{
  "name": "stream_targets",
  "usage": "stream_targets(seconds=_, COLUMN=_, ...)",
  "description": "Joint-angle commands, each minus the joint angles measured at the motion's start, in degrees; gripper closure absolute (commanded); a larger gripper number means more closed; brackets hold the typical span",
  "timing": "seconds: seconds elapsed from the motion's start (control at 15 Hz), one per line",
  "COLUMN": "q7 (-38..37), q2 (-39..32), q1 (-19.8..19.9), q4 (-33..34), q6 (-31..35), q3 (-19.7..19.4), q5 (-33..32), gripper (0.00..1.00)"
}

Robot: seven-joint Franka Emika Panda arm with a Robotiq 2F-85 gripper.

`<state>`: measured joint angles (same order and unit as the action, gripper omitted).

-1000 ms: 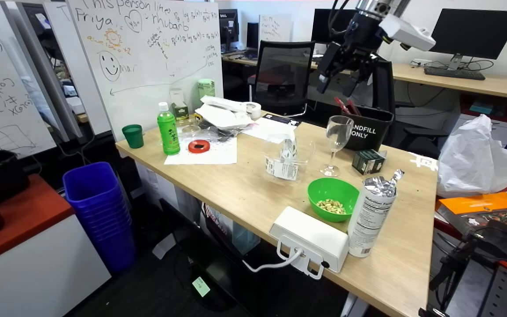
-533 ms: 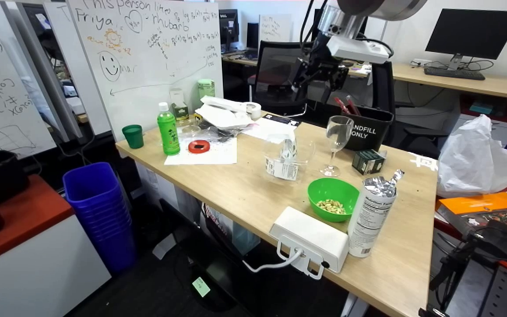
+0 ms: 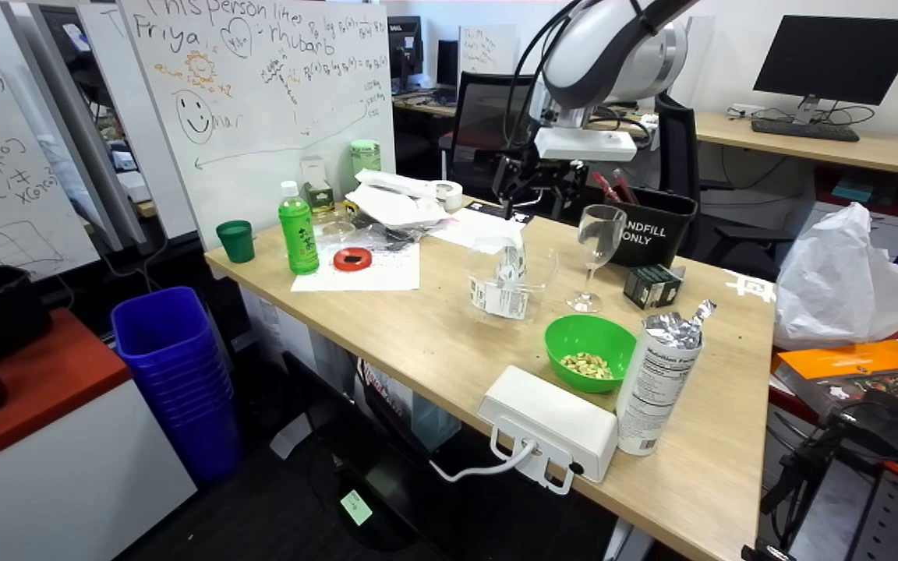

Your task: Move the package from left to right.

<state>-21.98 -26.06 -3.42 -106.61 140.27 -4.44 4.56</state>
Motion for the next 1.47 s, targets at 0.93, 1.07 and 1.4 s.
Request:
stream_targets(seconds=0.93, q7=-21.0, q2=-14.7, q1=0.0, q4=16.9, q6=-9.3, q3=-2.5, q5=1.7, gripper=0.0)
stream_targets(seconds=1.07, q7=-21.8, q2=-15.5, q1=0.1, q4=17.3, q6=-9.2, q3=-2.4, q5=1.6, gripper=0.01)
stream_targets(seconds=1.4, q7=-22.3, q2=-16.2, q1=0.1, q4=17.3, q6=-8.8, q3=-2.3, q5=1.4, gripper=0.47)
